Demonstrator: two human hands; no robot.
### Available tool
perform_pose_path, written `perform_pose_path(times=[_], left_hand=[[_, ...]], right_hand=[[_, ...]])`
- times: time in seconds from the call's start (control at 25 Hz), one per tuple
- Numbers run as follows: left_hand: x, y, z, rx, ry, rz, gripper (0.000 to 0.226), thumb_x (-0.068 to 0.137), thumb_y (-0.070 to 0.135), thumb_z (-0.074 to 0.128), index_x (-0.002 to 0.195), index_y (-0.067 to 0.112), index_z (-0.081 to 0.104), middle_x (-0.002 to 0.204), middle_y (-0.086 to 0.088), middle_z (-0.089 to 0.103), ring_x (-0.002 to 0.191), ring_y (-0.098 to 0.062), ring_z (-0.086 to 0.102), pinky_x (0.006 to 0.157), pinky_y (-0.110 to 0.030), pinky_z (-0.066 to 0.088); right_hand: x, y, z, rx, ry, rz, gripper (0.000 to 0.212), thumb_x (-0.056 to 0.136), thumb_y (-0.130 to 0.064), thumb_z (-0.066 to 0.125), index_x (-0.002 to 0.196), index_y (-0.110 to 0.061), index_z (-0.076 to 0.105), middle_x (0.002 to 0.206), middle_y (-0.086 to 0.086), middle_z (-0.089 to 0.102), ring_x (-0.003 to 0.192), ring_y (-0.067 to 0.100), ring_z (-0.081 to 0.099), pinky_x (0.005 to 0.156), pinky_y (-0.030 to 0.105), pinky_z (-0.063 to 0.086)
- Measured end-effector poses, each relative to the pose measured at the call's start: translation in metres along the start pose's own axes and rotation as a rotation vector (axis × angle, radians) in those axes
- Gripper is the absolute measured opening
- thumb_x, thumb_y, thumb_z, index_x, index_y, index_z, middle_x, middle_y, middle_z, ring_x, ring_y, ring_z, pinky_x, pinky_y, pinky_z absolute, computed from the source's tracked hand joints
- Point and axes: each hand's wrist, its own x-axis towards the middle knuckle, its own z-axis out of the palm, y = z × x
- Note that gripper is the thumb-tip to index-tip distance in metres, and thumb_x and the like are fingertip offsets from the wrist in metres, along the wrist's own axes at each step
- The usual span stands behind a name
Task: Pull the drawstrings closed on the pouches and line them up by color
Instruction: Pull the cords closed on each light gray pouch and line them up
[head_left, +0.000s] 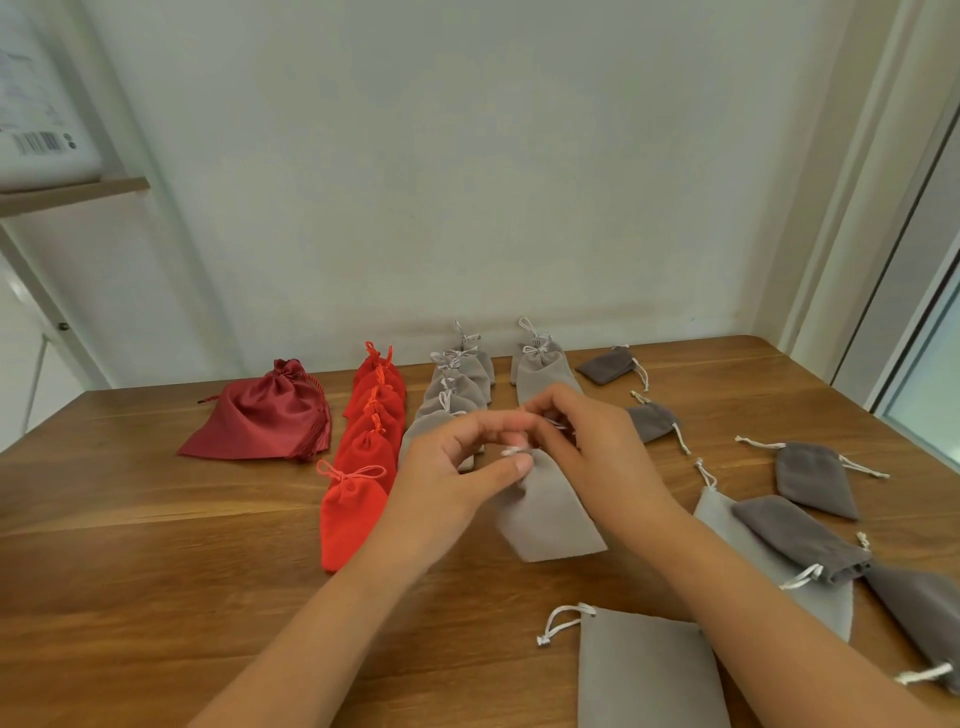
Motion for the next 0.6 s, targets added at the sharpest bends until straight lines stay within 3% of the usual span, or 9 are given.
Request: perform_pose_path(times=[0.16,0.32,0.44,0.6], left_hand=[[0.002,-0.001,-0.001,-0.07,0.107,0.002,0.036,0.076,-0.004,0.07,0.101,0.022,0.071,0.085,0.004,0.069,0.083,-0.006,0.064,0.074,-0.016,0.05],[0.004,-0.003,-0.004,-0.02,0.186,-0.086,0.04,0.064,0.026,0.08,0.102,0.025,0.069,0.101,0.002,0.07,0.094,-0.007,0.065,0.073,-0.015,0.05],[0.003,-0.005,-0.001,0.001,0.182,0.032,0.032,0.066,0.026,0.083,0.097,0.03,0.075,0.096,0.01,0.071,0.095,-0.005,0.064,0.08,-0.019,0.048],[0.002,-0.005,-0.004,0.137,0.151,0.16,0.025,0.076,0.027,0.073,0.097,0.041,0.073,0.108,0.019,0.065,0.109,-0.004,0.057,0.089,-0.021,0.047]], right_hand=[[-0.001,-0.006,0.002,0.184,0.014,0.085,0.01,0.097,-0.018,0.052,0.089,-0.023,0.056,0.076,-0.005,0.066,0.069,0.003,0.062,0.061,0.018,0.049],[0.001,-0.009,0.001,0.486,0.04,0.183,0.01,0.098,-0.012,0.048,0.092,-0.011,0.056,0.073,0.001,0.067,0.066,0.013,0.065,0.061,0.024,0.054],[0.004,-0.013,0.0,0.659,0.042,0.228,0.011,0.098,-0.008,0.045,0.094,-0.002,0.053,0.069,0.003,0.066,0.061,0.011,0.065,0.058,0.022,0.055],[0.004,-0.015,0.0,0.833,-0.021,0.312,0.012,0.098,-0.011,0.045,0.094,-0.005,0.055,0.068,0.0,0.067,0.061,0.007,0.065,0.058,0.019,0.053]])
